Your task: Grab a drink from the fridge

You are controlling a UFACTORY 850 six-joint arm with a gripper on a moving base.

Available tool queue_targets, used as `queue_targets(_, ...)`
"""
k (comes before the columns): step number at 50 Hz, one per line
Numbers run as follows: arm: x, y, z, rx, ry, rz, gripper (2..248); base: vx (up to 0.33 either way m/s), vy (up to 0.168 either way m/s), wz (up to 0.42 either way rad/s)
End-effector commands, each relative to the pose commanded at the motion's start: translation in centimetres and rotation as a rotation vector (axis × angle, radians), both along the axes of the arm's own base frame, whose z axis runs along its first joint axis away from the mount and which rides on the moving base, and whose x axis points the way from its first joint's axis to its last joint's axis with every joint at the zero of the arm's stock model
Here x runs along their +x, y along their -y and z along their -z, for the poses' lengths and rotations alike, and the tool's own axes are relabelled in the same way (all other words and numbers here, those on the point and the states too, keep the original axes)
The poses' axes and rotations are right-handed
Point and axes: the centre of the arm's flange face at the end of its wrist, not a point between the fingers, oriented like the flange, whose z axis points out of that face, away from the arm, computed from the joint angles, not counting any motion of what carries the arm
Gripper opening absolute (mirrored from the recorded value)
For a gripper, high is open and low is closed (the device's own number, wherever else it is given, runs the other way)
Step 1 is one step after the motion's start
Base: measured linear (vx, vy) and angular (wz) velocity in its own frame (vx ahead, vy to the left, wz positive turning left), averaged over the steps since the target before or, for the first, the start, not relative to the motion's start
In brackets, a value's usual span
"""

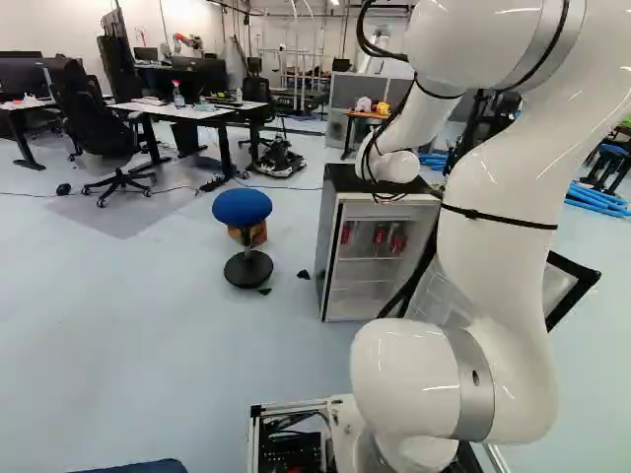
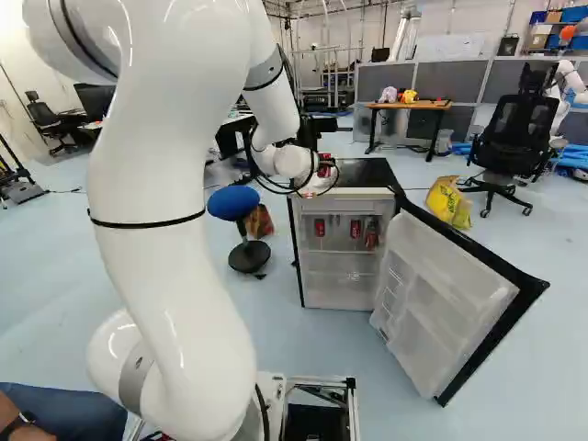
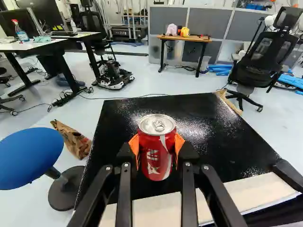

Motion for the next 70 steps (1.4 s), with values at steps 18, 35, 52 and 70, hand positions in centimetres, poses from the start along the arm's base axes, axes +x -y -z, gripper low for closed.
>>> queue_targets(18, 2.0, 0.1, 0.2, -0.002, 0.010, -0.007, 94, 0.000, 0.000, 0.000)
queue_targets(35, 3.8, 0.2, 0.4, -0.005, 0.020, -0.012, 94, 0.000, 0.000, 0.000)
queue_targets(52, 5.5, 0.3, 0.5, -0.010, 0.044, -0.018, 94, 0.000, 0.000, 0.000)
queue_targets(70, 7.0, 0.3, 0.3, -0.020, 0.091, -0.023, 94, 0.000, 0.000, 0.000)
